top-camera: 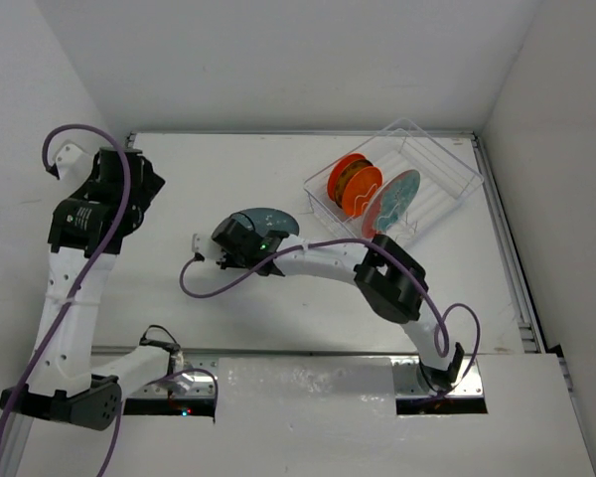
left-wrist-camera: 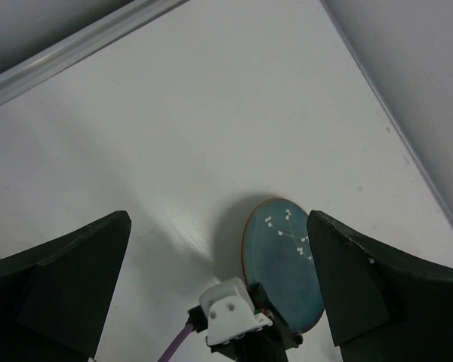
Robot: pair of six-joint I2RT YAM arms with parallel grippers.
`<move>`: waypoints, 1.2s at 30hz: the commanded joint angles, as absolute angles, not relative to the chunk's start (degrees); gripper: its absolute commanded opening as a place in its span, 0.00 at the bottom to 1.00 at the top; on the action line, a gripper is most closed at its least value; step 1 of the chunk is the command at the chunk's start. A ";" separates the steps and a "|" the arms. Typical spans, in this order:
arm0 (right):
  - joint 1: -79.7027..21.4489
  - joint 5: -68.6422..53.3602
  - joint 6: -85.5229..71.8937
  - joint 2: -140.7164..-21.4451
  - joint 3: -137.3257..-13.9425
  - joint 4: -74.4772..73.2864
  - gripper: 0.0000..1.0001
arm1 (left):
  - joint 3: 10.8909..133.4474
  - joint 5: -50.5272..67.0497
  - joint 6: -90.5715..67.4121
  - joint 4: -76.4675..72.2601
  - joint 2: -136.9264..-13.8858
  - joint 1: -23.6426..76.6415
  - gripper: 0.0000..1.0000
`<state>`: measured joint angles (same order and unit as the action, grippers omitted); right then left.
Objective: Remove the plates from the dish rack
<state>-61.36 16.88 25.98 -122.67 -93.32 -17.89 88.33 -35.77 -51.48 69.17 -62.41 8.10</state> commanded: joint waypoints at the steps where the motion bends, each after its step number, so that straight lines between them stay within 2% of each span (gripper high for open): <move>1: -60.21 19.34 22.51 -121.46 -98.87 -8.88 0.39 | 85.01 -37.79 -47.73 65.13 -60.04 7.82 1.00; 2: -60.12 19.77 22.07 -122.60 -98.96 -9.05 0.48 | 84.12 -37.18 -47.20 64.00 -59.68 7.91 1.00; 4: -59.94 20.92 20.66 -123.57 -100.27 -9.92 0.59 | 81.57 -36.91 -46.58 63.55 -58.54 8.35 1.00; 5: -59.51 20.22 18.65 -123.92 -102.81 -12.98 0.68 | 80.95 -36.91 -46.58 63.37 -58.19 8.44 1.00; 7: -59.15 16.29 16.71 -123.31 -105.28 -17.81 0.76 | 79.02 -37.35 -45.79 62.93 -57.40 8.70 1.00; 8: -58.89 15.48 14.87 -122.09 -107.64 -19.49 0.94 | 78.40 -37.70 -45.36 62.23 -57.22 8.79 1.00; 9: -58.71 14.69 13.98 -121.21 -108.71 -21.16 0.99 | 77.44 -37.71 -44.39 61.88 -57.13 8.79 1.00; 15: -51.26 12.39 -5.42 -106.81 -109.34 -33.81 0.99 | 75.50 -37.09 -40.52 59.07 -57.48 8.79 1.00; 18: -41.42 15.27 -20.34 -102.92 -111.52 -41.10 0.99 | 74.62 -36.91 -38.94 57.92 -58.01 8.70 1.00; 19: -34.26 18.77 -32.31 -103.18 -115.62 -50.79 0.99 | 74.45 -36.13 -38.41 56.88 -58.18 8.70 1.00; 21: -26.49 16.63 -40.58 -103.01 -116.46 -58.07 0.98 | 73.74 -34.46 -36.13 55.47 -58.88 8.79 1.00; 22: -21.41 16.96 -44.26 -102.05 -113.15 -57.83 0.98 | 73.31 -32.45 -34.73 54.24 -59.58 8.70 1.00; 27: -12.50 20.39 -52.89 -97.12 -102.76 -55.19 0.91 | 72.07 -25.69 -29.19 50.64 -62.75 8.61 1.00; 34: -10.28 16.79 -58.00 -97.56 -95.63 -50.72 0.82 | 68.83 -21.62 -23.56 50.98 -68.90 8.61 0.98; 35: -10.28 15.92 -58.88 -97.82 -94.58 -49.15 0.80 | 68.12 -21.27 -23.47 50.54 -68.91 8.61 0.98; 36: -10.37 15.91 -60.63 -98.34 -93.18 -48.70 0.74 | 67.07 -20.92 -23.47 50.28 -68.73 8.61 0.98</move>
